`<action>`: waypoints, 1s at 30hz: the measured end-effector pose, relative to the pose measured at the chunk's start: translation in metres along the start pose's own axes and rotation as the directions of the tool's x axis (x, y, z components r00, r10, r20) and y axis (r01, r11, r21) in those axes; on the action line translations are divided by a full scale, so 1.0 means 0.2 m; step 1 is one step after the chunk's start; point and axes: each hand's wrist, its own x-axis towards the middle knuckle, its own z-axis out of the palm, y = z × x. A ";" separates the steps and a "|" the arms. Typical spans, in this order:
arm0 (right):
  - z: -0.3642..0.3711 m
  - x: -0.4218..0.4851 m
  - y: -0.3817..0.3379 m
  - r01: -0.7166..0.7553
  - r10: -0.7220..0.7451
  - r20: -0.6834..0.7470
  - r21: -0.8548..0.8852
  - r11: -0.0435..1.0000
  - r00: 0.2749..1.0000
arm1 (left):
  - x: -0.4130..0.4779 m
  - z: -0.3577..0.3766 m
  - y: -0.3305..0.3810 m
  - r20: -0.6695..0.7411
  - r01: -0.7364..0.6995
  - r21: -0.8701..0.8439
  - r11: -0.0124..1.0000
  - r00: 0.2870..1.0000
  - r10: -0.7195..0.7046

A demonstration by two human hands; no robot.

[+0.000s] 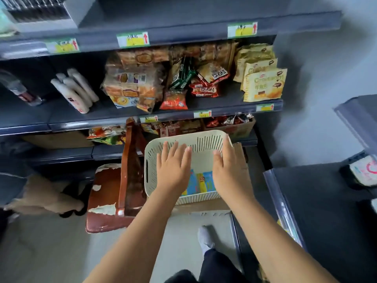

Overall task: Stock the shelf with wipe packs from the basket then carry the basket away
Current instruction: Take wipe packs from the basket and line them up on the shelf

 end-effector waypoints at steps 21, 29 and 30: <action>1.12 0.77 0.58 -0.533 0.548 0.482 -0.182 0.826 0.684 | 0.75 0.55 -0.79 0.398 0.383 0.376 0.844 0.755 -0.521; 1.33 0.85 0.57 -0.373 0.655 0.411 -0.580 0.724 0.634 | 0.76 0.75 -1.01 0.348 0.147 0.598 0.788 0.838 -0.420; 1.33 0.87 0.58 -0.316 0.645 0.425 -0.619 0.719 0.635 | 0.77 0.75 -1.02 0.343 0.123 0.605 0.787 0.851 -0.397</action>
